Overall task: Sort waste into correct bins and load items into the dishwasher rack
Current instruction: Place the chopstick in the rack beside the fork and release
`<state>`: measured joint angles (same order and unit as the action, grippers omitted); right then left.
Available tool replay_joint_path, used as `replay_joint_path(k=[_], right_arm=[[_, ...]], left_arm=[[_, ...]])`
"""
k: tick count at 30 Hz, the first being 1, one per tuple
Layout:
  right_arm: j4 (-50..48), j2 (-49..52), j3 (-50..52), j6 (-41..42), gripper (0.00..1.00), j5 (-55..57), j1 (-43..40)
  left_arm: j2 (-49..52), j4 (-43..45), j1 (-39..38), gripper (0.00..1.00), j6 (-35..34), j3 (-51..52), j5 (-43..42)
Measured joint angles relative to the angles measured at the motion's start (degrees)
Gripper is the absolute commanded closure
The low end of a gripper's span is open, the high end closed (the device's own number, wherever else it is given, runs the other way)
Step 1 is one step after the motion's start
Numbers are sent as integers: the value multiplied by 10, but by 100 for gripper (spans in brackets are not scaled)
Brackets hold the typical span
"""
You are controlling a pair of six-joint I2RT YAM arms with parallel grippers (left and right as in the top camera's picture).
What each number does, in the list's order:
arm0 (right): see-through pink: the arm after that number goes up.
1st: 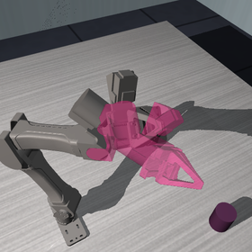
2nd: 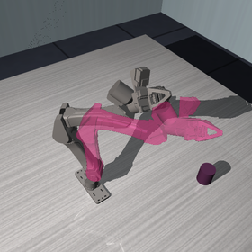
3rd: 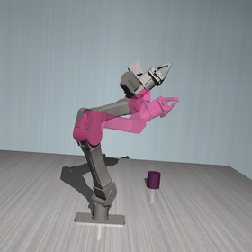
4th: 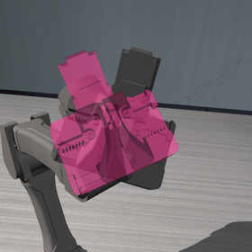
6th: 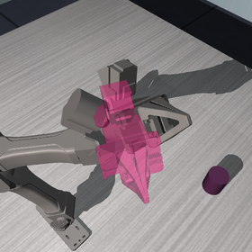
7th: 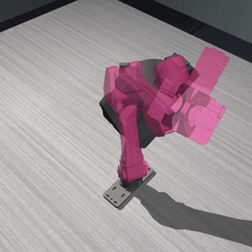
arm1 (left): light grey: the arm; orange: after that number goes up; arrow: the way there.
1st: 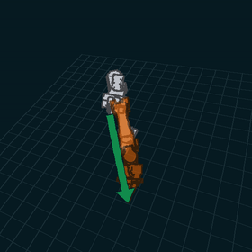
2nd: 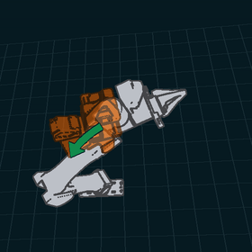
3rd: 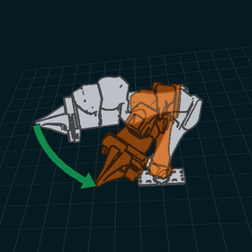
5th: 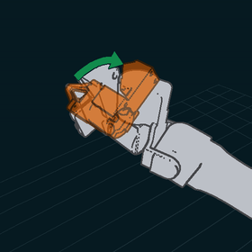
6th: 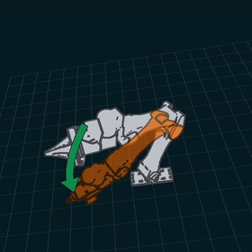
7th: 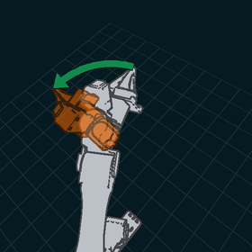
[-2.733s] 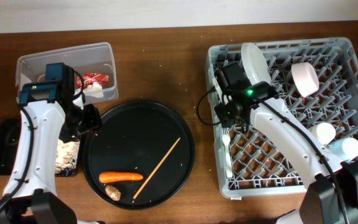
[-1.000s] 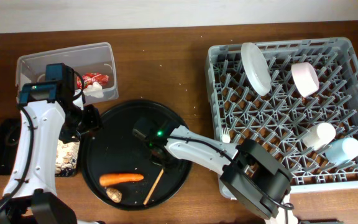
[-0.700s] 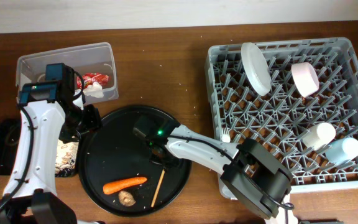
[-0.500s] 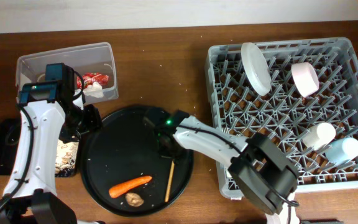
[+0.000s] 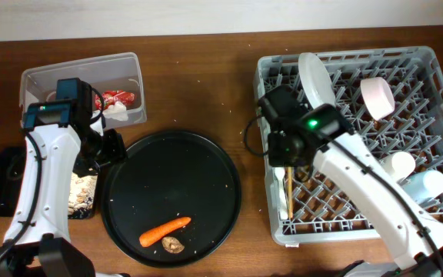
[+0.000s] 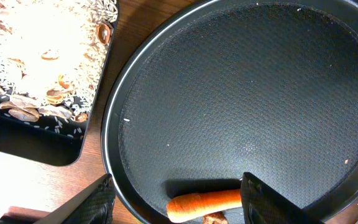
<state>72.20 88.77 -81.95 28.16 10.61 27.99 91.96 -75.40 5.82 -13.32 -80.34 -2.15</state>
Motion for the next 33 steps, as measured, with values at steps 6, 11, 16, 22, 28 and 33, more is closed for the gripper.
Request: replay_joint_path(k=[6,11,16,22,28,33], right_arm=[[-64,1,77,-44,96,-5,-29],[-146,15,135,-49,71,-8,-29],[-170,17,136,-55,41,-10,-29],[-91,15,127,-56,27,-10,-29],[-11,-112,83,-26,16,-19,-120],[28,-121,83,-35,15,-23,-235]], left_arm=[[0,0,0,36,0,0,0],[0,-2,0,36,0,0,0],[0,-2,0,36,0,0,0],[0,-4,0,35,3,0,0],[0,-28,-68,13,10,7,-15],[-3,-32,-96,3,-192,80,-110]])
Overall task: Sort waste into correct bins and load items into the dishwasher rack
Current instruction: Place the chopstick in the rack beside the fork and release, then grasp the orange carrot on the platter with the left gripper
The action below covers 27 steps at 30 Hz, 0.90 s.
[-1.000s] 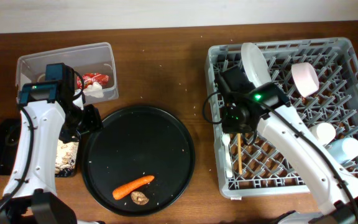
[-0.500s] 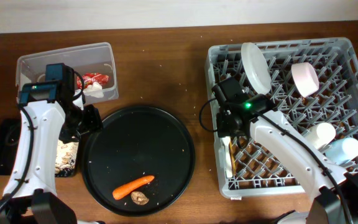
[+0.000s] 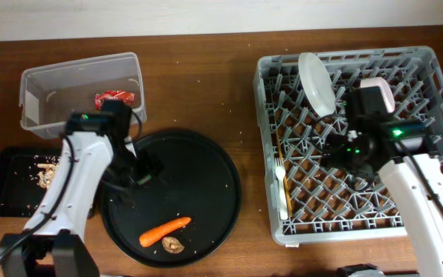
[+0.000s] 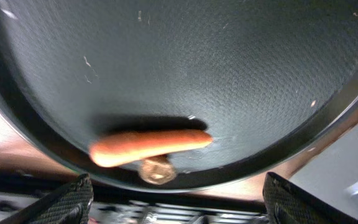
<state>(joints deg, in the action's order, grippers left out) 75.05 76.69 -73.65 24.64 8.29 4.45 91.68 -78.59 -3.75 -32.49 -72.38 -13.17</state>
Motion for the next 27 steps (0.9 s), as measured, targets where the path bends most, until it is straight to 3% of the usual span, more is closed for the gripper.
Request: replay_joint_path(k=[2,4,9,19,25,27], right_arm=[[1,0,0,-10,13,0,-20],[1,0,0,-20,11,0,-25],[-3,2,0,-28,11,5,-26],[-2,23,0,-28,12,5,-26],[-2,23,0,-28,12,5,-26],[-2,23,0,-28,11,5,-26]], left_arm=[[-3,25,-15,3,-133,89,-34],[-4,61,-17,3,-197,142,-53],[-5,129,-19,2,-288,241,-75],[-6,283,-22,1,-312,286,-8],[-8,274,-33,2,-290,286,4],[-9,268,-65,8,-279,286,3]])
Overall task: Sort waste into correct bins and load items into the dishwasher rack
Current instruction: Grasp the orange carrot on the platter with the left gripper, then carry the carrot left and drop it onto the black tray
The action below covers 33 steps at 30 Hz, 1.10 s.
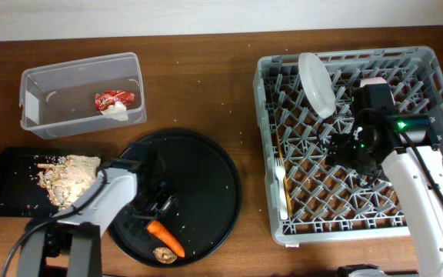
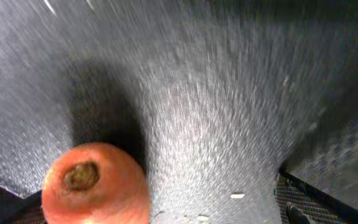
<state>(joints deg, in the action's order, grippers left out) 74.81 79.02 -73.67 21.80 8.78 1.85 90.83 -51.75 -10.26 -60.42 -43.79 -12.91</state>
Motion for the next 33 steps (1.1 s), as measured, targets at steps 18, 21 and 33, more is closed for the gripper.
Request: replay_joint_path(k=[18,21,33], right_arm=[[0,0,0,0,12,0,0],[0,0,0,0,12,0,0],[0,0,0,0,12,2,0]], left_arm=[[-1,10,-47,74,17,1,14],[-1,9,-46,77,21,0,16],[-10,-71,279,76,185,-235,147]])
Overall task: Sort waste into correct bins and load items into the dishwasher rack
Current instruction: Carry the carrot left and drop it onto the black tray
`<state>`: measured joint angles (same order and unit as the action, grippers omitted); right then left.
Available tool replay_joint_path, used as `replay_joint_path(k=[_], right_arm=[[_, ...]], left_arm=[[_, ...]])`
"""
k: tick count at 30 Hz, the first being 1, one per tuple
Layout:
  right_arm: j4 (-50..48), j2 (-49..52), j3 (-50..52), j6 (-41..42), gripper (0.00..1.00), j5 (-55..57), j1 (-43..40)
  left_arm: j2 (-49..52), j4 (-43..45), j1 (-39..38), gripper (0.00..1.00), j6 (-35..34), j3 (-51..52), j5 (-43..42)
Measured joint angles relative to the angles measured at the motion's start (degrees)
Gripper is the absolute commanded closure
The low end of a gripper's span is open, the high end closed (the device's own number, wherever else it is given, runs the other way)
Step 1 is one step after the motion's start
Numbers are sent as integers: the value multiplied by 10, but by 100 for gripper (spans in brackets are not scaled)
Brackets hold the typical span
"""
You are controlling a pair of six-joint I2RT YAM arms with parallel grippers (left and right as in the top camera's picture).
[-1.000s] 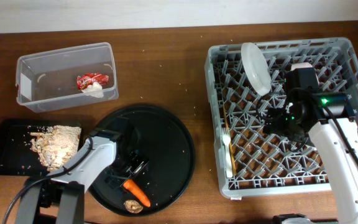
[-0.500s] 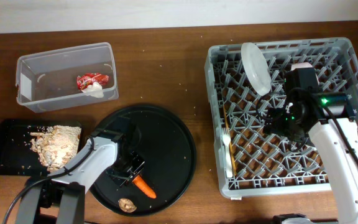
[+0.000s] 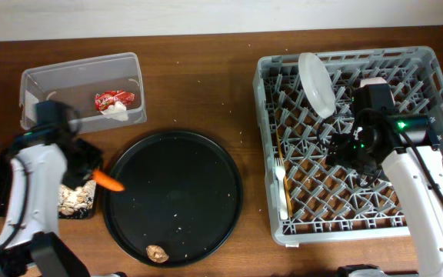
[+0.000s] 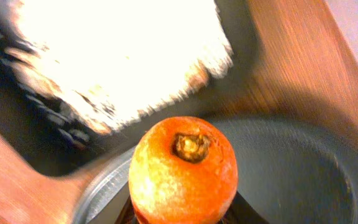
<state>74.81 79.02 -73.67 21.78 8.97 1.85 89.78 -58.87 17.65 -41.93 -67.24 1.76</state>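
Observation:
An orange carrot [image 3: 111, 182] hangs over the left rim of the round black plate [image 3: 198, 185], with my left gripper [image 3: 98, 176] shut on it. The left wrist view shows the carrot [image 4: 184, 168] end-on, above the plate rim [image 4: 98, 193] and next to pale food scraps [image 4: 117, 56]. These scraps [image 3: 71, 197] lie in a black tray. A brown scrap [image 3: 156, 252] sits at the plate's front. My right gripper [image 3: 343, 148] hovers over the middle of the grey dish rack [image 3: 271, 85]; its jaws are too dark to read.
A clear bin [image 3: 33, 81] at the back left holds a red wrapper [image 3: 114, 98]. In the rack stand a white plate [image 3: 316, 83] and a pale cup [image 3: 377, 91], and a white utensil [image 3: 282, 185] lies along its left side.
My left gripper was low over the front of the plate at the carrot. Now it holds the carrot at the plate's left rim beside the black tray. The right arm has not moved.
My left gripper stood open at the plate's left rim, the carrot lying at the plate's front; my right gripper was at the rack's left side. Then the left was over the plate, the right mid-rack. Then the left was down at the carrot, and now holds it by the tray.

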Motion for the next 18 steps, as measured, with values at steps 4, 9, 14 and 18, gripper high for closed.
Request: replay_joint_path(k=[4,9,14,18], right_arm=[[-3,0,11,0,13,0,0],[-5,0,16,0,13,0,0],[-5,0,16,0,13,0,0],[-6,0,16,-2,13,0,0]], left_arm=[[0,36,137,75,7,0,39],[0,71,192,75,8,0,64],[29,79,193,74,8,0,78],[72,79,193,71,8,0,80]])
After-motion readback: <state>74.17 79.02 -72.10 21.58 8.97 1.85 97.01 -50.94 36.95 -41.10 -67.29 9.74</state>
